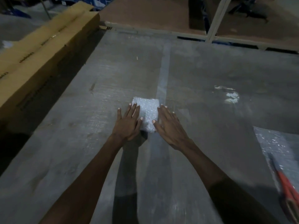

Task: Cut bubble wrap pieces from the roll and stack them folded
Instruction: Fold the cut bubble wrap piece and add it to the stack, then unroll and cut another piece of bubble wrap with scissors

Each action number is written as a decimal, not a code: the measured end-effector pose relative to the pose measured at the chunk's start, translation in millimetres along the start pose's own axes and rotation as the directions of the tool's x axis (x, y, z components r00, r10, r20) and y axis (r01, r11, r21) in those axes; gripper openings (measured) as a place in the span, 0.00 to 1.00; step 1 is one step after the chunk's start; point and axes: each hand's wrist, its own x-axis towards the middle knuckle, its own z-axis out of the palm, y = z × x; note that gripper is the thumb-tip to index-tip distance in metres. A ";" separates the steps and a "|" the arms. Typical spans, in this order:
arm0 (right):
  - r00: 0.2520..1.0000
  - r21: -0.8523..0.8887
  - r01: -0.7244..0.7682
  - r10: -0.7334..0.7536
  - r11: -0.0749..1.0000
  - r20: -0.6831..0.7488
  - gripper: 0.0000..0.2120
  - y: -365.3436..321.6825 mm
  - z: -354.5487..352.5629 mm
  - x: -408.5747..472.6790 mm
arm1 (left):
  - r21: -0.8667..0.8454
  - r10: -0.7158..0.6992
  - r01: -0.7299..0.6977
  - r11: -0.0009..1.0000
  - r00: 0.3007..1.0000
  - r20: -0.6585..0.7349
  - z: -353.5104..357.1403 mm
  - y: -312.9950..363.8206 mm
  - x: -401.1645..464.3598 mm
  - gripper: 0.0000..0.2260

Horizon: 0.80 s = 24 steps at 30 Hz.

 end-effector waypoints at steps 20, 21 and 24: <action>0.944 -0.116 -0.245 0.210 0.963 -0.253 0.30 166.6 -89.0 -361.5 | -0.265 0.246 -0.269 0.926 0.962 -0.117 111.7 316.5 -177.3 0.30; 0.941 -0.116 -0.234 0.195 0.965 -0.277 0.29 179.5 -99.6 -375.9 | -0.257 0.238 -0.258 0.931 0.965 -0.110 115.4 339.5 -180.0 0.30; 0.922 -0.123 -0.222 0.167 0.967 -0.350 0.27 213.4 -131.4 -410.6 | -0.202 0.227 -0.237 0.950 0.971 -0.073 130.5 401.2 -181.8 0.34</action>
